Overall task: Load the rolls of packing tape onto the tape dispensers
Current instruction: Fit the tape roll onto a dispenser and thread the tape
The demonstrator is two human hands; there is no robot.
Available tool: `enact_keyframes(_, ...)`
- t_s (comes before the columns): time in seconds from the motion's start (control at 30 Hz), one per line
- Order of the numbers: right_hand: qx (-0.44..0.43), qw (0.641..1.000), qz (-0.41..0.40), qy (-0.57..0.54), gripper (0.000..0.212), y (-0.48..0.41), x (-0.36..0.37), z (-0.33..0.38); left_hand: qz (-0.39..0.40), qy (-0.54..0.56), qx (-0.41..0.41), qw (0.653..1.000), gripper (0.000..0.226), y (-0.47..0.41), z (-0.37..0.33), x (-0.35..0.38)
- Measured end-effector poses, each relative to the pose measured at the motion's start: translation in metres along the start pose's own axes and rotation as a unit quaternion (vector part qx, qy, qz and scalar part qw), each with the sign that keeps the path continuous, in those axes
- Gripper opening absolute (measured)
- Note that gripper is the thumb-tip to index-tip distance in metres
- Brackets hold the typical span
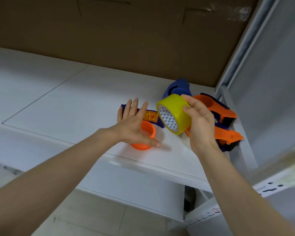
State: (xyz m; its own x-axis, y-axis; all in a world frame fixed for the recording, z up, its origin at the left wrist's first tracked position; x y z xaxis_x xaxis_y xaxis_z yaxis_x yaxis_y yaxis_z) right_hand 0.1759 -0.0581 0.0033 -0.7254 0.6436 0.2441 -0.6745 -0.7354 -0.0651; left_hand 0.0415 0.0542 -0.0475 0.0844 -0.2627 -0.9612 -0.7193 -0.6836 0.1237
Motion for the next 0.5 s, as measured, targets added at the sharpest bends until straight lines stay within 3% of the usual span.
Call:
enact_keyframes(0.17,0.053,0.994,-0.032,-0.092,0.026,0.000,-0.009,-0.006,-0.010,-0.032,0.020,0.999,0.125,-0.009,-0.002,-0.006)
enact_keyframes(0.33,0.099,0.972,0.027,-0.210,0.023,0.003,0.001,-0.009,0.011,0.005,0.061,0.998,0.132,0.008,0.008,0.005)
enact_keyframes(0.4,0.122,0.964,0.048,-0.231,0.016,0.007,0.008,-0.012,-0.003,0.144,0.025,0.989,0.118,0.018,0.014,0.001)
enact_keyframes(0.43,0.140,0.961,0.057,-0.233,0.015,0.010,0.011,-0.015,-0.012,0.263,0.008,0.965,0.108,0.023,0.015,-0.003)
enact_keyframes(0.5,0.173,0.955,0.076,-0.230,0.021,0.017,0.019,-0.022,-0.020,0.470,-0.007,0.882,0.086,0.033,0.013,-0.010)
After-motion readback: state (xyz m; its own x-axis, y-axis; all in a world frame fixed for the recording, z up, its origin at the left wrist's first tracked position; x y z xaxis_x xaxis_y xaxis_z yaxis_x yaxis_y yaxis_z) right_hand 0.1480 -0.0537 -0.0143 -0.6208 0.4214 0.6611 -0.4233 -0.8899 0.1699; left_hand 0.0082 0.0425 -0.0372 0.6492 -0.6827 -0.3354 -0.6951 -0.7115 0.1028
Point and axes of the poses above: each hand's wrist, its own y-axis away from the middle knuckle, its own x-axis out of the palm, z = x × y, the point moved 8 cm from there along -y, towards the middle knuckle, and after that the axes turned 4 degrees about -y, right-handed, at the moved point
